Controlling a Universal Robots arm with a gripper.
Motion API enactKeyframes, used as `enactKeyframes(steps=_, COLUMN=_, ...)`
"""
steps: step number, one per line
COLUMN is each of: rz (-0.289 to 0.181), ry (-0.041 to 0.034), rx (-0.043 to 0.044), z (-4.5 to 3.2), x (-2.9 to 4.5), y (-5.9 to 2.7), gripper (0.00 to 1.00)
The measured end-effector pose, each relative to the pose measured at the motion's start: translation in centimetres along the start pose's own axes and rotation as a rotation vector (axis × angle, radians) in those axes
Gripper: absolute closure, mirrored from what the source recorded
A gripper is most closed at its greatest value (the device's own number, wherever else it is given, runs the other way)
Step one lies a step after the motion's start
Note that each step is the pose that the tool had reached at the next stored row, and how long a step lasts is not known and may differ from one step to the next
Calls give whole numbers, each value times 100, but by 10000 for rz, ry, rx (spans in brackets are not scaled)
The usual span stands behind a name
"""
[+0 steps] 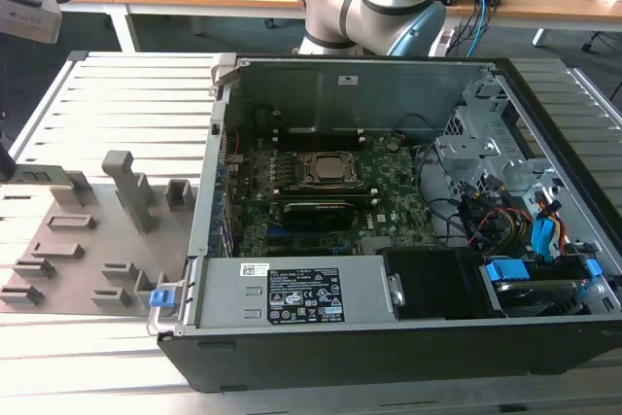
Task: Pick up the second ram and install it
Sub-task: 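Pick up the second ram and move it above second insertion slot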
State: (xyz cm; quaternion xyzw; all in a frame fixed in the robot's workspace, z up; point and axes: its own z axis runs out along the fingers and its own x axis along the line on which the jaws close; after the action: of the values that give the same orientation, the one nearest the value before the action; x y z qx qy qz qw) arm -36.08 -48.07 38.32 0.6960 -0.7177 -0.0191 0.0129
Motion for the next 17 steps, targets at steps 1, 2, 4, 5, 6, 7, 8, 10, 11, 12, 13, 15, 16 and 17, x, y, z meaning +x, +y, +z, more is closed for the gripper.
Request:
enactKeyframes(steps=1, rz=0, ry=0, rx=0, z=-10, x=0, y=1, gripper=86)
enactKeyframes(steps=2, rz=0, ry=0, rx=0, z=-29, x=0, y=1, gripper=86)
enactKeyframes(steps=4, rz=0, ry=0, rx=-1, z=-72, x=-1, y=3, gripper=86)
enactKeyframes(steps=5, rz=0, ry=0, rx=1, z=-87, x=-1, y=4, gripper=86)
enactKeyframes(steps=6, rz=0, ry=0, rx=0, z=-129, x=-2, y=6, gripper=86)
enactKeyframes(steps=7, rz=0, ry=0, rx=-1, z=-156, x=-3, y=7, gripper=86)
enactKeyframes(steps=8, rz=0, ry=0, rx=0, z=-174, x=-3, y=8, gripper=86)
enactKeyframes(steps=10, rz=0, ry=-1, rx=0, z=-216, x=-5, y=10, gripper=86)
enactKeyframes(steps=11, rz=0, ry=0, rx=0, z=-230, x=-5, y=10, gripper=86)
enactKeyframes(steps=12, rz=0, ry=0, rx=1, z=-248, x=-6, y=12, gripper=86)
enactKeyframes(steps=13, rz=-1, ry=-13, rx=1, z=-253, x=-6, y=12, gripper=86)
enactKeyframes(steps=15, rz=-20, ry=-193, rx=-7, z=-256, x=-7, y=13, gripper=86)
enactKeyframes(steps=16, rz=-78, ry=-313, rx=-11, z=-255, x=-6, y=12, gripper=86)
enactKeyframes(steps=17, rz=-282, ry=-321, rx=-16, z=-255, x=-7, y=12, gripper=86)
